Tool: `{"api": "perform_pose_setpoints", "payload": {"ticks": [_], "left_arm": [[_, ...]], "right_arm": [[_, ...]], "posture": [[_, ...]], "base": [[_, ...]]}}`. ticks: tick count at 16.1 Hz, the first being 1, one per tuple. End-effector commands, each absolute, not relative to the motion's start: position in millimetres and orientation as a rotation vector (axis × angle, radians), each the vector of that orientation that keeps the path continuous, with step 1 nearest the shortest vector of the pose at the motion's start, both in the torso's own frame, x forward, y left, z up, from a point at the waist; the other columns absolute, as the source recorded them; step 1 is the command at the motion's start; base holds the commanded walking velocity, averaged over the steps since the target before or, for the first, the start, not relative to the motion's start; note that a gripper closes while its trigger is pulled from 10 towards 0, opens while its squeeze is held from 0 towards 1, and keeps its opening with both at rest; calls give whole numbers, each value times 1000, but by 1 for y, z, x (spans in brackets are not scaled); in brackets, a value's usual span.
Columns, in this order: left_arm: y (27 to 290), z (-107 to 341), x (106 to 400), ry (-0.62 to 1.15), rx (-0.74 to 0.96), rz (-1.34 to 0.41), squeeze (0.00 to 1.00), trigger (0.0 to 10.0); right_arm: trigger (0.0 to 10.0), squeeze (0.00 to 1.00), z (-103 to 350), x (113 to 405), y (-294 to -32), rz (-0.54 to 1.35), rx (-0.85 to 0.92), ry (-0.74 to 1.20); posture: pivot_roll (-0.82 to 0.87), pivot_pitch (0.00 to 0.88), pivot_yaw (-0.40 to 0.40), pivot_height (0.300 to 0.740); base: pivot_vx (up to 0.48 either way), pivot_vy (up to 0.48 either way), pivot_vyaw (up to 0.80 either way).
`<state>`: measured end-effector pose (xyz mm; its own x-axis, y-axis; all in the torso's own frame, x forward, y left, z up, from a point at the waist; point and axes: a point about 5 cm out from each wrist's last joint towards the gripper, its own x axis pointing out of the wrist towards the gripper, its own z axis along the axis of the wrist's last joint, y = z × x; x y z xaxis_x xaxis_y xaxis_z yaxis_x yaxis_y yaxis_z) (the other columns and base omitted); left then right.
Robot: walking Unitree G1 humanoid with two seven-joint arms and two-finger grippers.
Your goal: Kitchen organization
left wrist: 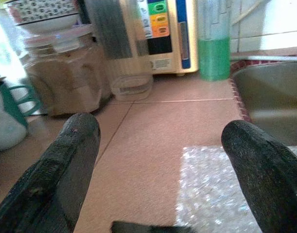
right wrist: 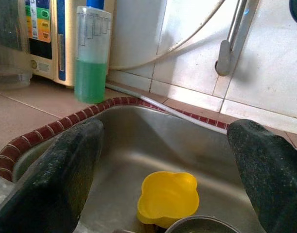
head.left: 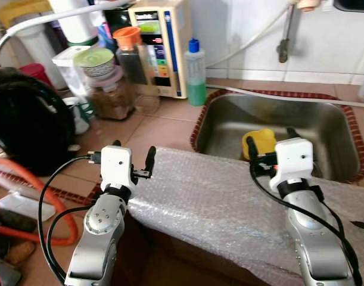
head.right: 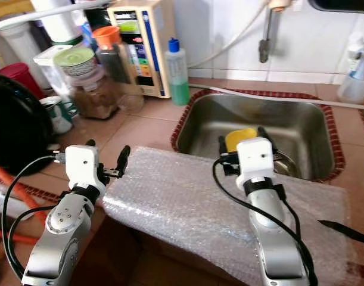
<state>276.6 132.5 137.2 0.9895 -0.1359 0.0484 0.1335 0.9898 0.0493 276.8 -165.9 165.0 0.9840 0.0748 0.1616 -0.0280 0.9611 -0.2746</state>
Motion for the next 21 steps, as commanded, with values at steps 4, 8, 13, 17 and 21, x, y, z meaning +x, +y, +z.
{"api": "perform_pose_setpoints", "payload": {"ticks": [4, 8, 13, 17, 21], "left_arm": [[136, 135, 277, -31, 69, -142, 0, 10000], [136, 134, 276, -23, 67, -140, 0, 10000], [132, 134, 277, -22, 58, -136, 0, 10000], [128, 135, 280, -34, 40, -121, 0, 10000], [127, 138, 281, -42, 35, -106, 0, 10000]], "right_arm": [[10000, 0, 164, 278, -159, 80, -258, -165], [10000, 0, 164, 279, -157, 91, -252, -159], [10000, 0, 165, 283, -155, 122, -251, -151], [10000, 0, 168, 289, -149, 169, -257, -150], [10000, 0, 170, 293, -146, 189, -257, -153]], "posture": [[-299, 12, 143, 740], [-294, 11, 141, 740], [-278, 19, 109, 740], [-255, 27, 73, 740], [-240, 26, 62, 740]], "base": [[0, 0, 0], [-135, 0, 0], [-289, 0, 0], [0, 0, 0], [0, 0, 0]]}}
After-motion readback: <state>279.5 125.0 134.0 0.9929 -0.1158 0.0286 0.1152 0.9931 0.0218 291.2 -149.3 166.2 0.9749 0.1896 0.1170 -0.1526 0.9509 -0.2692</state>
